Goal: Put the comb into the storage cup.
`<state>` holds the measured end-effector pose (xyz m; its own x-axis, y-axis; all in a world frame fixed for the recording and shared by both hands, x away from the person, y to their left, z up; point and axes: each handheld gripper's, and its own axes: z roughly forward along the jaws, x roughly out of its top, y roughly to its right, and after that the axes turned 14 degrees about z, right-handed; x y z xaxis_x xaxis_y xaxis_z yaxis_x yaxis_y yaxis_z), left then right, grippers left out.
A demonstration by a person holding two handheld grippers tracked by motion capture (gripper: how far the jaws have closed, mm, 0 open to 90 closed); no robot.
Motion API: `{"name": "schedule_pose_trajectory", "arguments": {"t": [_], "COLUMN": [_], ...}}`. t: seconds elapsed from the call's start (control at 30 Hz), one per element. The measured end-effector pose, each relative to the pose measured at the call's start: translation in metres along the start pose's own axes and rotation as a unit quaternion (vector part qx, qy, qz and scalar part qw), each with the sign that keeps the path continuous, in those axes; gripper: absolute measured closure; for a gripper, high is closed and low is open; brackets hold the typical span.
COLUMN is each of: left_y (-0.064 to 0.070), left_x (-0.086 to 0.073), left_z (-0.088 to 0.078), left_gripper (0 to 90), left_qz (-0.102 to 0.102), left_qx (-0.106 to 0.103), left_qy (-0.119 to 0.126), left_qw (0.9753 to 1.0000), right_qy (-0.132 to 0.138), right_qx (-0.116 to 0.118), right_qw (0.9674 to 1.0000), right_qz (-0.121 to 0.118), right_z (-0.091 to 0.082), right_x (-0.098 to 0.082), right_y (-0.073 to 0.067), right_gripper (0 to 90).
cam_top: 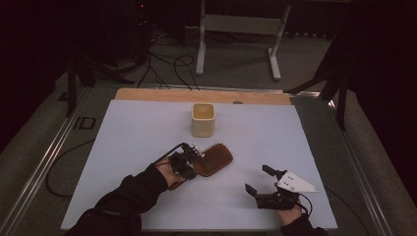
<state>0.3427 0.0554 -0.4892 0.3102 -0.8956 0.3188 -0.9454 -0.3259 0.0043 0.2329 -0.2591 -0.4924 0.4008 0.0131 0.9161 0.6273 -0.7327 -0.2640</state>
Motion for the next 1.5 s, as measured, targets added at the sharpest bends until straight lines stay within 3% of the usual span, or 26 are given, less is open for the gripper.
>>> {"name": "schedule_pose_trajectory", "arguments": {"t": [0.13, 0.33, 0.53, 0.7, 1.0, 1.2, 1.27, 1.37, 1.4, 1.5], "left_y": [0.003, 0.005, 0.006, 0.005, 0.002, 0.002, 0.003, 0.004, 0.004, 0.004], "left_x": [-0.003, -0.009, -0.016, -0.022, -0.028, -0.030, -0.031, -0.035, -0.035, -0.042], "left_z": [-0.003, -0.012, -0.023, -0.025, -0.026, -0.030, -0.032, -0.034, -0.034, -0.039], "left_gripper": [74.2, 74.1, 74.2, 74.4, 74.4, 74.4, 74.4, 74.4, 74.4, 74.3], "left_qz": [-0.007, -0.008, -0.016, -0.025, -0.039, -0.041, -0.040, -0.045, -0.045, -0.043], "left_qx": [0.005, -0.002, 0.005, 0.012, -0.008, -0.014, -0.007, -0.005, -0.005, -0.002], "left_qy": [0.017, 0.047, 0.083, 0.094, 0.133, 0.165, 0.177, 0.204, 0.204, 0.233], "left_qw": [0.9998, 0.9989, 0.9964, 0.9952, 0.9904, 0.9854, 0.9834, 0.9780, 0.9780, 0.9716], "right_qy": [0.000, 0.000, 0.000, -0.001, -0.001, 0.000, 0.000, 0.000, 0.000, 0.000], "right_qx": [0.001, 0.001, 0.001, 0.000, 0.000, 0.000, -0.001, 0.001, 0.001, 0.000], "right_qw": [1.0000, 1.0000, 1.0000, 1.0000, 1.0000, 1.0000, 1.0000, 1.0000, 1.0000, 1.0000], "right_qz": [-0.001, 0.001, 0.000, -0.002, -0.002, -0.001, 0.000, 0.000, 0.000, 0.000], "right_z": [0.000, 0.000, 0.000, 0.001, 0.000, 0.000, 0.000, 0.000, 0.000, 0.000], "right_x": [0.000, 0.000, 0.000, 0.000, 0.000, 0.000, 0.000, 0.000, 0.000, 0.000], "right_y": [0.000, 0.000, 0.000, 0.000, 0.000, 0.000, 0.000, -0.001, -0.001, 0.000], "right_gripper": [9.6, 9.6, 9.6, 9.6, 9.6, 9.6, 9.6, 9.6, 9.6, 9.6]}}
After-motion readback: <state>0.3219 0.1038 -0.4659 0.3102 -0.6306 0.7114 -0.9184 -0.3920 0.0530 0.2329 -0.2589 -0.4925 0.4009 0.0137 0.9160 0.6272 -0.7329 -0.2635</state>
